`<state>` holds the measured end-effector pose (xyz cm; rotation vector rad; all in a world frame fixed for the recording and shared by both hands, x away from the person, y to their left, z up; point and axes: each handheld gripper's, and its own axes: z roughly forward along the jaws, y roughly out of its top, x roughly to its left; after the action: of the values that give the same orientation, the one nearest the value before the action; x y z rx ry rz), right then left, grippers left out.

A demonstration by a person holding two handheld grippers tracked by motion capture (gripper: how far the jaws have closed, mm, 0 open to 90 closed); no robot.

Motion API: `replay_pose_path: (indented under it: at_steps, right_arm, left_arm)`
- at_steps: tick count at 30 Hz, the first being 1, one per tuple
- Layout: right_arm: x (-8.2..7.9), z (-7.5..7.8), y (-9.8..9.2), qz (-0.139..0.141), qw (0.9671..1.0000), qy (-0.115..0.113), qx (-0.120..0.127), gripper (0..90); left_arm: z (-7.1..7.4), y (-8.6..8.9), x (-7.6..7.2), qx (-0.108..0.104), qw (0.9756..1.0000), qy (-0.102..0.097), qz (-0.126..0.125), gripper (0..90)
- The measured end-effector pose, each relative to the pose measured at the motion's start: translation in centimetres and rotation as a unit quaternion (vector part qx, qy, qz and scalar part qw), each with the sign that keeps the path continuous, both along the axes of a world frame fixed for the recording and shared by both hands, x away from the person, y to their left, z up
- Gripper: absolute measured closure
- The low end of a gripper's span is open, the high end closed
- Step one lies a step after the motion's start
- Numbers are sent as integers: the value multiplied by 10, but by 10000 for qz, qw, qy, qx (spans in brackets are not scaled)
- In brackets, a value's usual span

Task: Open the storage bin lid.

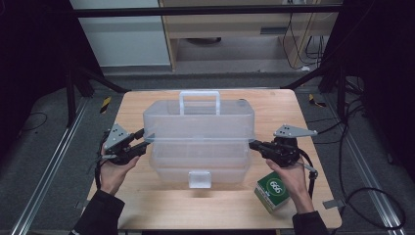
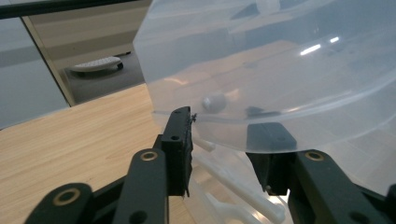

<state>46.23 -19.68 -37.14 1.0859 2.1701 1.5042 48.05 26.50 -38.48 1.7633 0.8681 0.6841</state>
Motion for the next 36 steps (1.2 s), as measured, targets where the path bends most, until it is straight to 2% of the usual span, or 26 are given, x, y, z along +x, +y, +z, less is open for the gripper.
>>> replay_pose_path:
  at_steps: [2, 3, 8, 12, 13, 15, 20, 26, 29, 31, 35, 36]
  right_arm:
    - [0, 0, 0, 3, 10000, 5, 9, 898]
    - [0, -1, 1, 7, 10000, 0, -23, 896]
    - [-1, -3, 3, 15, 9999, -17, -122, 836]
    - [-2, -6, 0, -118, 9996, -45, -255, 803]
    - [-1, -10, -2, -242, 9989, 59, -389, 776]
    - [-1, -12, -2, -281, 9986, 84, -437, 768]
    - [5, -25, 3, -344, 9960, 393, -728, 730]
    - [8, -35, 8, -354, 9943, 505, -873, 714]
    - [11, -40, 8, -413, 9924, 599, -996, 711]
    - [12, -42, 7, -399, 9928, 648, -924, 713]
    - [12, -43, 8, -378, 9926, 691, -928, 714]
    - [13, -44, 10, -376, 9923, 774, -893, 730]
  left_arm:
    - [0, 0, 0, -19, 10000, 4, -10, 617]
    - [0, 0, 0, 40, 10000, -22, -6, 620]
    - [0, 1, -1, 72, 10000, 12, 4, 629]
    - [0, 0, -1, 58, 10000, 31, 7, 628]
    - [0, 0, -1, 67, 10000, 43, 11, 629]
    - [0, 0, -1, 68, 10000, 48, 16, 629]
    - [1, 0, -1, 65, 10000, 56, 17, 629]
    - [1, 0, -1, 69, 10000, 52, 23, 631]
    - [1, 1, -1, 63, 10000, 49, 27, 631]
    - [1, 0, -2, 59, 10000, 50, 41, 633]
    - [1, 0, -2, 64, 10000, 34, 54, 635]
    - [2, 0, -1, 69, 9999, 2, 78, 638]
